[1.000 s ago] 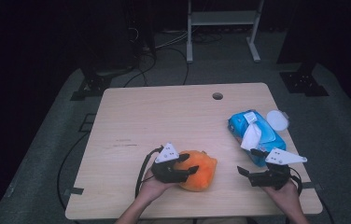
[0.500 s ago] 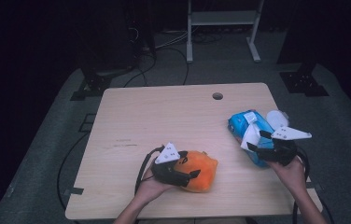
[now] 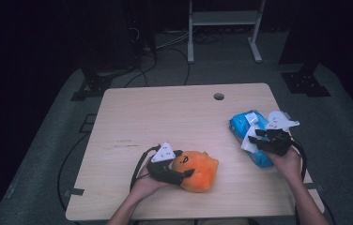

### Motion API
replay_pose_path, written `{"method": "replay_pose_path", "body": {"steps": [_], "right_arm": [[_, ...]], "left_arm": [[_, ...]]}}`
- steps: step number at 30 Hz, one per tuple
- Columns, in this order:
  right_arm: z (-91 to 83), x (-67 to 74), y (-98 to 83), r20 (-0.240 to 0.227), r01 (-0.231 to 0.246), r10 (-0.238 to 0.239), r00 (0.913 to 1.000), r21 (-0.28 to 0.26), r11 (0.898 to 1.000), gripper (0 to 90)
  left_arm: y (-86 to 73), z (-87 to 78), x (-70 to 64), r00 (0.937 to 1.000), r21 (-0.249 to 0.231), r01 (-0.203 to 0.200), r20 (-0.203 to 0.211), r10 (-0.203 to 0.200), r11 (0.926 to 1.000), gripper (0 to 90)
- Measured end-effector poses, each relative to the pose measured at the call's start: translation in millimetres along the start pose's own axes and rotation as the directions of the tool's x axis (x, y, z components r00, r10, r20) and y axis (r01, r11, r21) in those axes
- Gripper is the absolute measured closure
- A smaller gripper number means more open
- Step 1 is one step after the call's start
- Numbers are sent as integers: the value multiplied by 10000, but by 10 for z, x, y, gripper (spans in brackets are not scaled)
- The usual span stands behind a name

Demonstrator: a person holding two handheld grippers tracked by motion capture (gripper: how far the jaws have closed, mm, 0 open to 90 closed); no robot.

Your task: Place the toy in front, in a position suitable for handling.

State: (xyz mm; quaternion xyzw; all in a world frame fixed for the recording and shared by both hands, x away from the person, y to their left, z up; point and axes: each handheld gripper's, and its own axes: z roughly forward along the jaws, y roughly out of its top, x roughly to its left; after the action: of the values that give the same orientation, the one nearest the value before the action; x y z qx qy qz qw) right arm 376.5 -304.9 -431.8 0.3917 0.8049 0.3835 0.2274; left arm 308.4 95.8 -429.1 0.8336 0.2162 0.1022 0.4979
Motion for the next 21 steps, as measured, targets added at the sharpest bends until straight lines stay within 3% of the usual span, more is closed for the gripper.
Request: {"method": "replay_pose_path", "body": {"steps": [3,5,7,14,21], "right_arm": [[-15,-15,-21,111,53,-52,9999,-105,9999,661],[-41,-55,-35,-76,-20,19,10000,-155,9999,719],[-67,-75,-37,-51,-49,48,10000,-235,9997,824],[-173,-114,-25,130,-187,191,9997,-319,9993,864],[-378,-129,14,-118,-333,324,9994,-818,9961,872]], "left_arm": [[-24,3,5,9999,-20,114,19,-114,9999,193],[-42,20,-12,10000,10,5,-34,-5,10000,193],[-52,32,-22,10000,-60,-48,-83,47,10000,193],[-61,33,-29,9999,-100,-40,-124,39,9999,192],[-67,39,-29,9999,-170,-43,-112,41,9998,192]]}}
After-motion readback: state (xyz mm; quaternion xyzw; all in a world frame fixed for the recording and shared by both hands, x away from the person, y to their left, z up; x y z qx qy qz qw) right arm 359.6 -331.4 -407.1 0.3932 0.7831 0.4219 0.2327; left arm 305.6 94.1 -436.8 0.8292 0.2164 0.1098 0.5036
